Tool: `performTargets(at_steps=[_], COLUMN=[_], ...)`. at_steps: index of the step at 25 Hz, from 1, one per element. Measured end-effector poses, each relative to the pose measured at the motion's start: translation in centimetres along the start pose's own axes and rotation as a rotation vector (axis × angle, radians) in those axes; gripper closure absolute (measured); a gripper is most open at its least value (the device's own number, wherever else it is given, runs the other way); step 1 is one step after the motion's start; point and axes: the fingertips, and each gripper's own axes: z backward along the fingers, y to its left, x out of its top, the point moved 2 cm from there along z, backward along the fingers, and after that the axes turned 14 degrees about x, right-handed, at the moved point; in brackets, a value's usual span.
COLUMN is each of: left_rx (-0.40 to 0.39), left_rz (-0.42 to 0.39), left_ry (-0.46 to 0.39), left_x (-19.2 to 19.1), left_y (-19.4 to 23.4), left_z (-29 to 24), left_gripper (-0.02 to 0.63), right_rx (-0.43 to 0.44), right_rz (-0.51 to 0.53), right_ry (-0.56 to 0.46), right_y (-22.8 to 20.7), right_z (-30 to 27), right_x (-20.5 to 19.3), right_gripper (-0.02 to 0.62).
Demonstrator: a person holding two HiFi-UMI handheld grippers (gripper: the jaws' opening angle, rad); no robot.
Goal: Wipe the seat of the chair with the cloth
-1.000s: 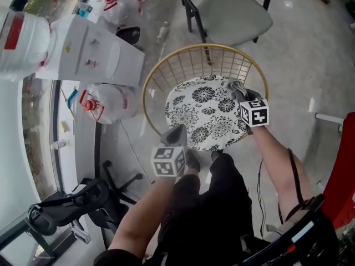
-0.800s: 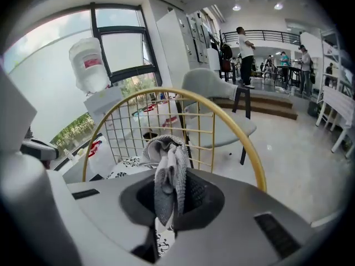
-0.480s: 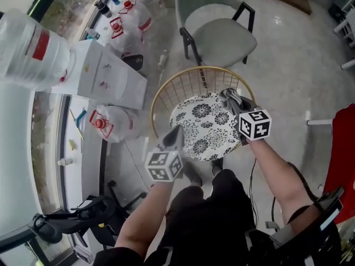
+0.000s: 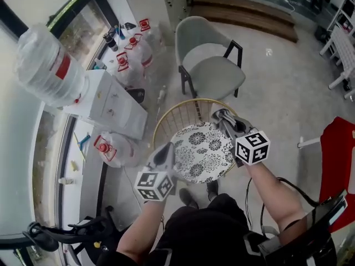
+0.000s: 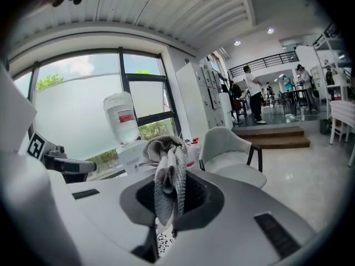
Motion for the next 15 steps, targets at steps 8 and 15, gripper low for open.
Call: performTargets(at_steps=[8,15], left_rx=[-0.025,-0.028], left_rz=[-0.041,-0.054], left_ry=[-0.139,-0.181], left_x=[5.6,8.2], left_y=[-1.4,-1.9], left_z=[4.7,7.5], left_gripper=[0.599,0.600], right_rx=[0.046,0.072], right_rz=[0.015,0.045], right_ry=[-0.086,-0.137], right_y=[5.8,9.8], right_z=[3.6,5.4], right_x=[5.3,7.5], right_gripper=[0.572,0.572])
